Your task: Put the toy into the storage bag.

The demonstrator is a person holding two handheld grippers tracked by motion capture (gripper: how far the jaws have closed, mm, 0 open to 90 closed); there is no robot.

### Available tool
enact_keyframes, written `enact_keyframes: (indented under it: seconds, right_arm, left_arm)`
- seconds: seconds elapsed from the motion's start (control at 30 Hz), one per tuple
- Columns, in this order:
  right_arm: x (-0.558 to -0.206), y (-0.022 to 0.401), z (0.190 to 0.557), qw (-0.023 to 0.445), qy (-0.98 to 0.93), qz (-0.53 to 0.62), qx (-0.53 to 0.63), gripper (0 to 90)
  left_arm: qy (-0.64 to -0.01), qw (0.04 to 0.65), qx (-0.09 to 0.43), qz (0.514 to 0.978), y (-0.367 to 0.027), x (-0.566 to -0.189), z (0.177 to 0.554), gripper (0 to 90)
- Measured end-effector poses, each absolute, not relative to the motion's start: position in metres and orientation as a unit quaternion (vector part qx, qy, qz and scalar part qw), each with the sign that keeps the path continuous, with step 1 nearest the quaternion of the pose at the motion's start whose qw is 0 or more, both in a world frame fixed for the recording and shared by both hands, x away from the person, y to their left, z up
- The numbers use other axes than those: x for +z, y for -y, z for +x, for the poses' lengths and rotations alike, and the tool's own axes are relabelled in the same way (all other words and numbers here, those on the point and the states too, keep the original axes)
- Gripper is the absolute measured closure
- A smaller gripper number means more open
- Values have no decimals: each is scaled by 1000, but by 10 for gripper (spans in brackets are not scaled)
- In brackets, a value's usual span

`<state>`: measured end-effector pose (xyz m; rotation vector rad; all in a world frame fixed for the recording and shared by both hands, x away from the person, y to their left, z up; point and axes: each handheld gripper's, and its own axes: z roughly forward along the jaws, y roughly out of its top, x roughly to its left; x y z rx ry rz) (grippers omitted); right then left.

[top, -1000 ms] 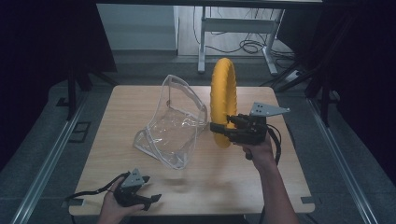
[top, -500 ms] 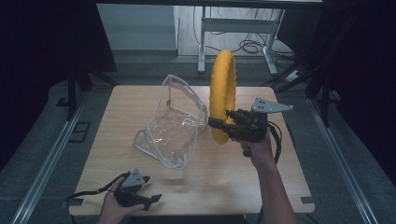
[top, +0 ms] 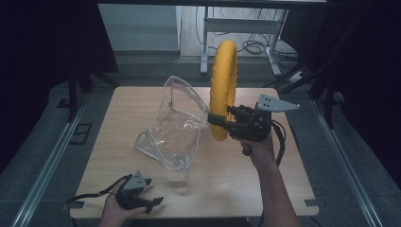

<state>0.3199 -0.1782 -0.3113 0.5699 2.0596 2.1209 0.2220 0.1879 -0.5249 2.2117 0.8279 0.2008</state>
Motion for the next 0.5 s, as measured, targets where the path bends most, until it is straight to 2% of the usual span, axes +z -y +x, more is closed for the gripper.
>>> enact_keyframes:
  seconds: [0.5]
  right_arm:
    - [-294, 166, 316, 67, -667, 168, 722, 514]
  left_arm:
    - [-323, 375, 77, 866, -188, -525, 222, 186]
